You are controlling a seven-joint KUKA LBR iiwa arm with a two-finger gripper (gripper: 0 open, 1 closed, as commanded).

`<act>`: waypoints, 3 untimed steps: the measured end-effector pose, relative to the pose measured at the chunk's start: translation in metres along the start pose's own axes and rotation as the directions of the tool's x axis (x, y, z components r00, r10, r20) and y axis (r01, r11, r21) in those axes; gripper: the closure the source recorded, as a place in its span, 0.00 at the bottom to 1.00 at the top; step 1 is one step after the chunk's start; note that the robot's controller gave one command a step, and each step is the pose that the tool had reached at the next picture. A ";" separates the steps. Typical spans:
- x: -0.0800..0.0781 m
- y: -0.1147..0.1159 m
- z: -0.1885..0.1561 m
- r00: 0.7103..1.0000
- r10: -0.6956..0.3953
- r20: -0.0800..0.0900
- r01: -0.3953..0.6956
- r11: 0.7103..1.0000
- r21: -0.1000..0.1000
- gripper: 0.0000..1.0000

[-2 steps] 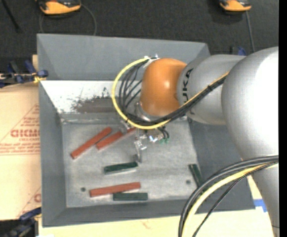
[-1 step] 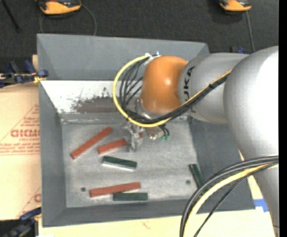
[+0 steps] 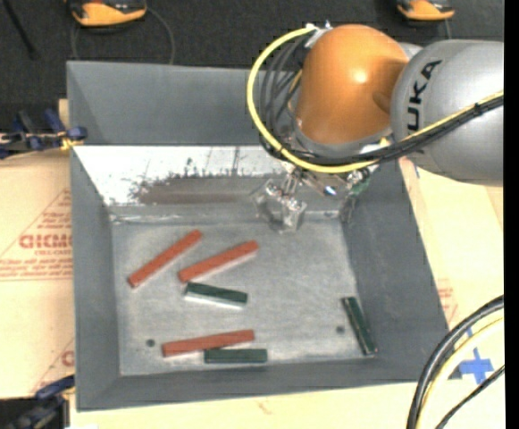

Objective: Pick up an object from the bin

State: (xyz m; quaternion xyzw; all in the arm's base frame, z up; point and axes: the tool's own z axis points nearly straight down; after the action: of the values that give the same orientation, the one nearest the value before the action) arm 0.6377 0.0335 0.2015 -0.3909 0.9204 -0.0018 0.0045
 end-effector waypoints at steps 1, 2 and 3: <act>0.000 0.002 0.002 1.000 0.002 -0.001 -0.002 1.000 -0.005 0.00; -0.030 0.036 0.102 0.999 -0.039 -0.005 0.038 0.999 -0.012 0.00; -0.026 0.022 0.130 0.999 -0.045 0.004 0.045 0.999 -0.004 0.00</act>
Offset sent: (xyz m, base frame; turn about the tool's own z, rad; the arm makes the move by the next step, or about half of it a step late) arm 0.0000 0.0000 0.0000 0.0000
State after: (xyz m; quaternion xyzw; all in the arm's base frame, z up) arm 0.6408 0.0678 0.0714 -0.4114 0.9114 0.0008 0.0052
